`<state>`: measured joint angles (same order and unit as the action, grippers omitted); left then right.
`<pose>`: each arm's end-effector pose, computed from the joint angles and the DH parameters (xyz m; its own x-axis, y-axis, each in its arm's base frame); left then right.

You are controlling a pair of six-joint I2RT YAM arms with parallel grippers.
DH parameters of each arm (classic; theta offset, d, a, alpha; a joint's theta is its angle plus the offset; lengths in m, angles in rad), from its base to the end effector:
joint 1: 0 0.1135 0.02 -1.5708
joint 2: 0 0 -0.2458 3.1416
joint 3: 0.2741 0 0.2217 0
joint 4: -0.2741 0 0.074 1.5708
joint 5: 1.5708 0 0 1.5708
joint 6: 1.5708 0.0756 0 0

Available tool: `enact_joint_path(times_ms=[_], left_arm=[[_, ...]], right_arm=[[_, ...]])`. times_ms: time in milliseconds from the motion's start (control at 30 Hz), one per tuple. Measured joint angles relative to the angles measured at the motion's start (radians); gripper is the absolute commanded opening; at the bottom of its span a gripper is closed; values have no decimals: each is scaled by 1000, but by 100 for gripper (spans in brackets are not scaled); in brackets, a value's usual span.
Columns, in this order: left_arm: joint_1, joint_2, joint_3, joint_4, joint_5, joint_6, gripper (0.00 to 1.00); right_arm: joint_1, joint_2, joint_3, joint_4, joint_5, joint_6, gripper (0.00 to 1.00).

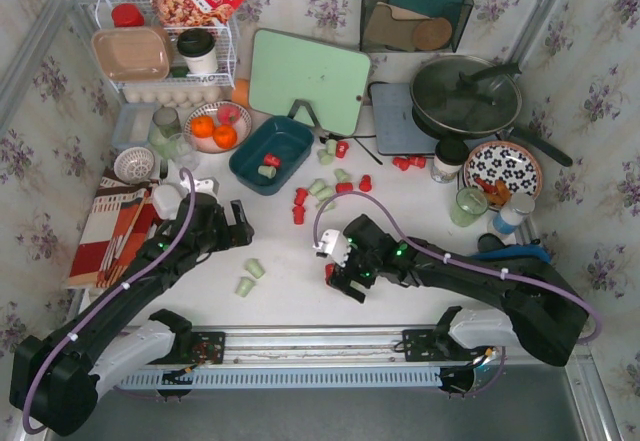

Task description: Mix the coffee capsules in the storage basket

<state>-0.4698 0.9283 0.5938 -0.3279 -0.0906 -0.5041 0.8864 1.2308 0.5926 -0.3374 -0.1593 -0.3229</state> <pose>0.1919 -0.0898 0.2051 -0.6672 -0.2007 -0.7173 0.0742 0.9403 -0.3321 0.1352 0.1847 0.1432 -0.2359 -0.7846 -0.5734 -0.9449 0.3230 -0.0534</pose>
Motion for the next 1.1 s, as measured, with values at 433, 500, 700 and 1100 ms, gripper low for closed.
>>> enact_joint_path(times_ms=[433,500,700,1100], left_arm=[[0,13,0,0,5,-6,99],[0,17,0,0,5,-6,99],[0,19,0,0,5,-6,99],[0,-13,0,-7,4,-7,99]], right_arm=[[1,71,6,-19,46,-30,71],[1,76,8,-19,45,-31,65],[3,77,18,-36,44,-35,46],[2,-74,90,-31,70,-42,25]])
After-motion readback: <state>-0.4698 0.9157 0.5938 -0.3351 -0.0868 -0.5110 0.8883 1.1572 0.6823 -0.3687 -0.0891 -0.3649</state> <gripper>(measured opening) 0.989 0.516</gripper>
